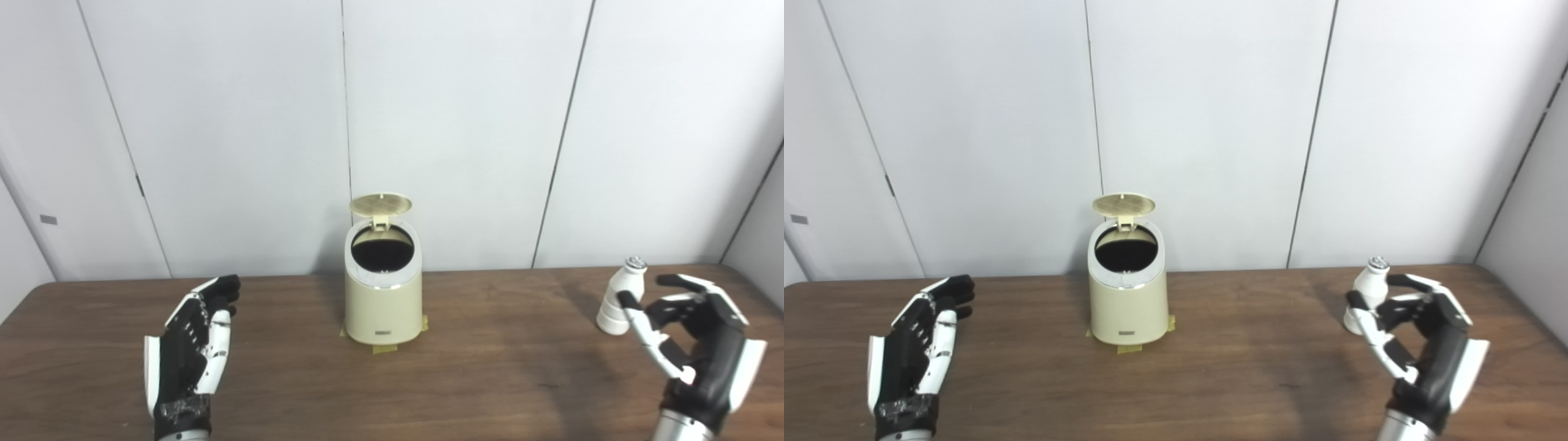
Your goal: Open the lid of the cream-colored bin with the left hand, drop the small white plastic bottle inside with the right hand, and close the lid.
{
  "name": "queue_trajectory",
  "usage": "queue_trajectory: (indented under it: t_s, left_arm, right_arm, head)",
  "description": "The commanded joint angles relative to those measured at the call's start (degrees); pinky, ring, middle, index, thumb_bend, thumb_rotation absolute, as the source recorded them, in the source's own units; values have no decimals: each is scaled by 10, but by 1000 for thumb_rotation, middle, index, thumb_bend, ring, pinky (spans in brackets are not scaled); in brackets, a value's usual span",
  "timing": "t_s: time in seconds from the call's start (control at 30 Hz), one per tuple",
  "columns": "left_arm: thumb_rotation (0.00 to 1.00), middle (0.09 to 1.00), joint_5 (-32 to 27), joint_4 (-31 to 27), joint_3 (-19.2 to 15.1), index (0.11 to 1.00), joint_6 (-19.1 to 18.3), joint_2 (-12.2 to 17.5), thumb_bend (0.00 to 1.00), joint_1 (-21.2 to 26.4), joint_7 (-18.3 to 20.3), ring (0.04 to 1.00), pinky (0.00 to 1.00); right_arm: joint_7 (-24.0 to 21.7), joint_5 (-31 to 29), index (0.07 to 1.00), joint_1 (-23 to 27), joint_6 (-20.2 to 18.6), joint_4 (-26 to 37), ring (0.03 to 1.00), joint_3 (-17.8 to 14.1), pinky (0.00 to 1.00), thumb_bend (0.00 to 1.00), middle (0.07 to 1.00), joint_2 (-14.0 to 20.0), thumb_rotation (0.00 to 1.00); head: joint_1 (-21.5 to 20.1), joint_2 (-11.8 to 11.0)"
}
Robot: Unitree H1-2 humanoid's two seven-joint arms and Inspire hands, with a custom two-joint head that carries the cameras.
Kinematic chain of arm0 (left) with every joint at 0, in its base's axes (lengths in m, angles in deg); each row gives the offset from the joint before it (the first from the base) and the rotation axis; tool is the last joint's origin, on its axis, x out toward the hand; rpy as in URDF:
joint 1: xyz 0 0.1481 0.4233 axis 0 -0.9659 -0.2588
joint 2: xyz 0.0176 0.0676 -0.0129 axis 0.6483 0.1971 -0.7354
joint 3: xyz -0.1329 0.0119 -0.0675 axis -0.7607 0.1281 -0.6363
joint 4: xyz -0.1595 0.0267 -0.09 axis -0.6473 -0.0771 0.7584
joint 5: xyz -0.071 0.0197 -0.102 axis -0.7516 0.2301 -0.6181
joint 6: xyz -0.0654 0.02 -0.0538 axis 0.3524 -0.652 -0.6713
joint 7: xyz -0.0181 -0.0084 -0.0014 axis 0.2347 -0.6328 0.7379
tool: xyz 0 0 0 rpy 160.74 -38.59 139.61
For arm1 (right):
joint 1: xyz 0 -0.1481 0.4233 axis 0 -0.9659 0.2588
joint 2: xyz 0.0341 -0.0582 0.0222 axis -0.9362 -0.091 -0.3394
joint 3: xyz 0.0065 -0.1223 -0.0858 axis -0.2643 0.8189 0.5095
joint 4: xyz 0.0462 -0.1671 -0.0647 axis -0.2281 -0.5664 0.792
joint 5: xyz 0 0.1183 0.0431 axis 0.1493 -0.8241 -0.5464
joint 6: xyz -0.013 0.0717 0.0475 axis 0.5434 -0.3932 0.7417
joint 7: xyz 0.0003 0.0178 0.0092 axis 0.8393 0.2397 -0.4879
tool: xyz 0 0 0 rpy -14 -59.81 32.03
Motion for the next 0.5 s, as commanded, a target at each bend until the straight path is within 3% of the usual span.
queue_trajectory:
  t_s: [0.0, 0.1, 0.17, 0.23, 0.3, 0.37, 0.47]
  left_arm:
    - [606, 730, 11, -18, 4, 717, 20, -2, 182, 15, 1, 737, 698]
    - [612, 735, 12, -17, 4, 724, 20, -3, 182, 16, 1, 743, 705]
    - [615, 737, 12, -18, 4, 724, 17, -4, 186, 16, 2, 746, 708]
    - [615, 735, 12, -19, 4, 720, 14, -4, 183, 17, 2, 746, 709]
    - [606, 731, 13, -18, 3, 715, 16, -6, 176, 18, 1, 740, 702]
    - [593, 726, 14, -18, 3, 712, 17, -6, 174, 18, 0, 734, 693]
    - [592, 725, 18, -20, 4, 712, 16, -5, 170, 18, 1, 733, 691]
  right_arm:
    - [9, 1, 490, 28, 31, 9, 218, -6, 170, 521, 449, 13, 13]
    - [16, 3, 490, 32, 39, 2, 277, -11, 231, 523, 463, 21, 6]
    - [18, 2, 479, 34, 47, -5, 373, -13, 338, 524, 479, 27, 5]
    - [19, 8, 476, 34, 37, -7, 413, -14, 371, 524, 485, 31, 5]
    - [11, 13, 483, 32, -5, 0, 443, -15, 378, 523, 485, 31, 8]
    - [5, 12, 612, 31, -37, 7, 508, -14, 423, 727, 583, 30, 242]
    - [-13, 7, 797, 27, -78, 16, 636, -7, 520, 788, 743, 36, 296]
  head:
    - [0, 1]
    - [0, 1]
    - [0, 1]
    - [0, 1]
    - [-2, 1]
    - [-2, 1]
    - [-3, 2]
